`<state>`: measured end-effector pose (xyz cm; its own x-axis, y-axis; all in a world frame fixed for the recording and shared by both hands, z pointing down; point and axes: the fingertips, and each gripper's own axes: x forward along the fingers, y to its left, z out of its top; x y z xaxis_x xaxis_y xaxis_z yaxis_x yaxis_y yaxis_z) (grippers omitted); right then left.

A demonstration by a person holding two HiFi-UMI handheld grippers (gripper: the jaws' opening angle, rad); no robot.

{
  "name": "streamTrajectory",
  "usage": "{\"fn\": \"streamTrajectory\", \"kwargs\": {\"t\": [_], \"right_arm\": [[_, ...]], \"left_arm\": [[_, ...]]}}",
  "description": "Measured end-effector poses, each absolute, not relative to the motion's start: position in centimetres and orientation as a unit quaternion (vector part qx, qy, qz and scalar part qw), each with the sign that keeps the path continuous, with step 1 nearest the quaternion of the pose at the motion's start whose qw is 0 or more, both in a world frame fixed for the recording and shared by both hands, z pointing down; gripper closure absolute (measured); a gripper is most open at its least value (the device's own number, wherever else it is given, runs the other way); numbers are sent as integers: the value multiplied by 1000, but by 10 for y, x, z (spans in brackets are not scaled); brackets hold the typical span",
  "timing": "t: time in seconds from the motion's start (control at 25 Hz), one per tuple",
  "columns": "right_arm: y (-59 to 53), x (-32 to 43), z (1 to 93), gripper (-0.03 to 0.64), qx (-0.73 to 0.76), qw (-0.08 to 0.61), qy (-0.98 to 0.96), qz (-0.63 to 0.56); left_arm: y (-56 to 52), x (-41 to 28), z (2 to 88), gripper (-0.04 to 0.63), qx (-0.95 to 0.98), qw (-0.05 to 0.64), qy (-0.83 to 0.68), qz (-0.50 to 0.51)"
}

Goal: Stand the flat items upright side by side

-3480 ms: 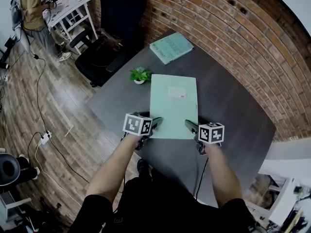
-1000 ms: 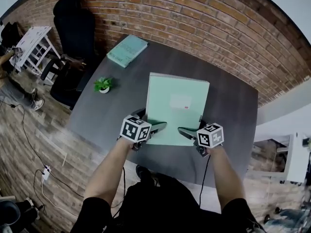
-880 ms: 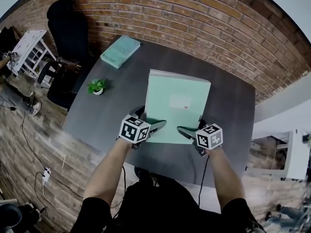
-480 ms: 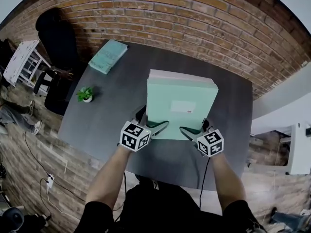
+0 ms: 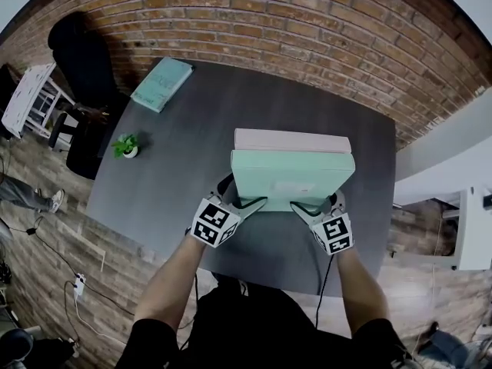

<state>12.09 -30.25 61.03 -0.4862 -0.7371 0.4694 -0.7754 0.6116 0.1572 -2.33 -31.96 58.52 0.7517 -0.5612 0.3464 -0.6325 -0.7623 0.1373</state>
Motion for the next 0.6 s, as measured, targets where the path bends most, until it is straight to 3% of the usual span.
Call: {"fn": "streamTrajectory", "kwargs": {"t": [0.28,0.6], "right_arm": [[-271,126,625,144,425,265,-863,64],[-273,130,622,145,415,253,-868,104]], "left_arm": [[-283,-25,591,126,932,93,-285,202],[-278,-23,594,149,925,106,-297,213]]}}
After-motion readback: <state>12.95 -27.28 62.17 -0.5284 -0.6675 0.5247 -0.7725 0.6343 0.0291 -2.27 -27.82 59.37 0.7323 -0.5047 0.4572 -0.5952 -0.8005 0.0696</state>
